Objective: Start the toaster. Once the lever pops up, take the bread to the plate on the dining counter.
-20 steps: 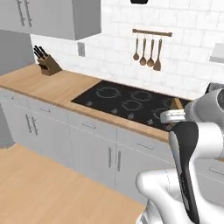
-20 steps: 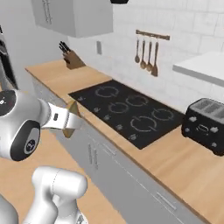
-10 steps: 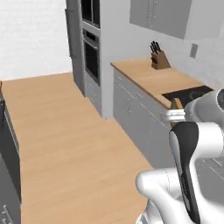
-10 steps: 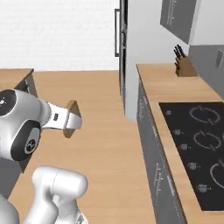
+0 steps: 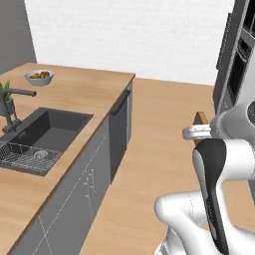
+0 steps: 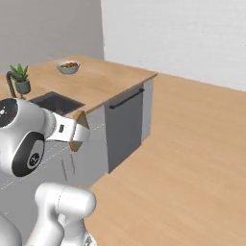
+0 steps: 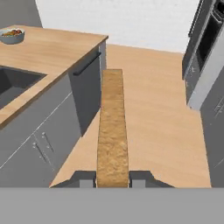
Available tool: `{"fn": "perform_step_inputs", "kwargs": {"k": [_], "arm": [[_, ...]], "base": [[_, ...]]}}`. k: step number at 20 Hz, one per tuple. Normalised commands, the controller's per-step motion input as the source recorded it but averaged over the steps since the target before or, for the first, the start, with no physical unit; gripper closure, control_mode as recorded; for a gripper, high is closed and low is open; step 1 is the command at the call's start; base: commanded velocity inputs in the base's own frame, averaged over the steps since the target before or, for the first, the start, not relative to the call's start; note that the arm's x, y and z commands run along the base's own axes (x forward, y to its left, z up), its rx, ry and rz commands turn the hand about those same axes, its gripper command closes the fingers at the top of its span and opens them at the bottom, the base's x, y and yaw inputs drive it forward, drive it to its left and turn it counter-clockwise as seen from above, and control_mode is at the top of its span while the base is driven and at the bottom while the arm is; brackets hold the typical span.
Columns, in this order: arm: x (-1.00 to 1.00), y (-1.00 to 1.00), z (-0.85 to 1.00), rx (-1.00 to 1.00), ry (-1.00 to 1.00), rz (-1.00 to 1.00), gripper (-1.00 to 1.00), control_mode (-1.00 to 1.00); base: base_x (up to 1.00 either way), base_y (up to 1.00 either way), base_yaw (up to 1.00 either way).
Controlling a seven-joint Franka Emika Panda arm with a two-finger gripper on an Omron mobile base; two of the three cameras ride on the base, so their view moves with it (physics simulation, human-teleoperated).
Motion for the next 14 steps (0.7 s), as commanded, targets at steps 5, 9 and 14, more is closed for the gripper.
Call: {"fn": "perform_step_inputs", "kwargs": {"k": [5,9,14], "arm": [[0.0,0.0,0.0,0.0,0.0,0.0,1.0,1.0],[0.0,0.0,0.0,0.0,0.0,0.0,1.0,1.0],[0.0,0.0,0.0,0.0,0.0,0.0,1.0,1.0]], "base": [[0.0,0.0,1.0],[-0.07,0.13,1.0],[-0.28,0.79,0.89]]}}
